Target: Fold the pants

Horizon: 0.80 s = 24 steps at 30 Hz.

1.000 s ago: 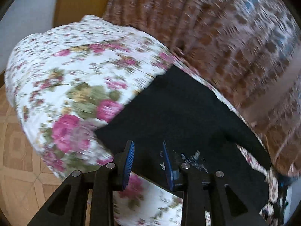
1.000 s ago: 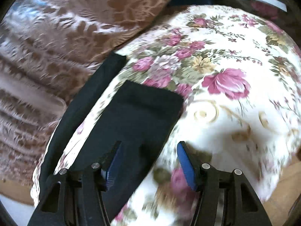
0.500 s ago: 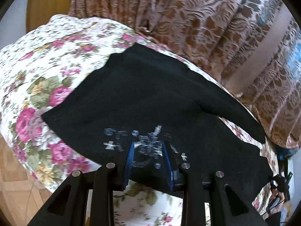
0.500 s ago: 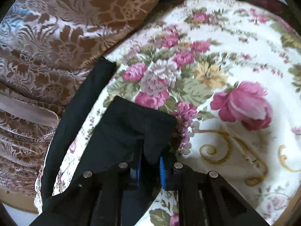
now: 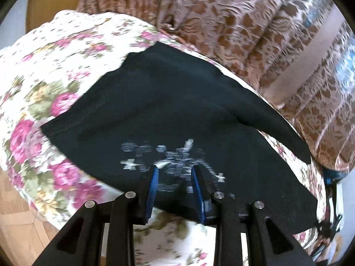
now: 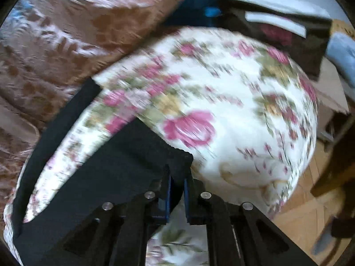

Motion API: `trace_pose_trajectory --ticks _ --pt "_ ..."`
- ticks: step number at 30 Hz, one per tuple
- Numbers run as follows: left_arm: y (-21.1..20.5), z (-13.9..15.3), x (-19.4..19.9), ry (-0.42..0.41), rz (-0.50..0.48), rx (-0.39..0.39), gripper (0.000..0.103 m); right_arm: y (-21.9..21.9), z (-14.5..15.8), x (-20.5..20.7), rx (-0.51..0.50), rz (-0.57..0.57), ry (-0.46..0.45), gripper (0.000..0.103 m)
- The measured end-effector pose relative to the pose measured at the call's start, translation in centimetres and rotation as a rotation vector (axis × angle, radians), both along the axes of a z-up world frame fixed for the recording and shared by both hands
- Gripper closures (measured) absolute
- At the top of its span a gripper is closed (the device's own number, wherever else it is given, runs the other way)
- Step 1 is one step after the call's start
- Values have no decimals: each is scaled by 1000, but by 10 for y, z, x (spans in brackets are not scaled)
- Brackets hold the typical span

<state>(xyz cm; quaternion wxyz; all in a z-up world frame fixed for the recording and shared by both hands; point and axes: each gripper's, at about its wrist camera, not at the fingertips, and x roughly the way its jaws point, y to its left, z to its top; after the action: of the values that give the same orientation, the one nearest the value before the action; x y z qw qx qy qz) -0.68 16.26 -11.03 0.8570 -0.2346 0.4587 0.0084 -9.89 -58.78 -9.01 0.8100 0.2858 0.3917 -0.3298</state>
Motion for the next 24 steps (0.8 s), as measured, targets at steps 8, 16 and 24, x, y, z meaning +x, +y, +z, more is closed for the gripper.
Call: trace_pose_trajectory --ticks 8,16,24 --pt "72 -13 -32 8 152 -135 54 2 -1 -5 -40 -30 49 64" --pt "115 -38 -22 -10 261 -387 51 62 49 1 -156 113 -56 31" --pt "126 -39 -12 -68 285 -329 97 190 51 64 -55 489 -165 29"
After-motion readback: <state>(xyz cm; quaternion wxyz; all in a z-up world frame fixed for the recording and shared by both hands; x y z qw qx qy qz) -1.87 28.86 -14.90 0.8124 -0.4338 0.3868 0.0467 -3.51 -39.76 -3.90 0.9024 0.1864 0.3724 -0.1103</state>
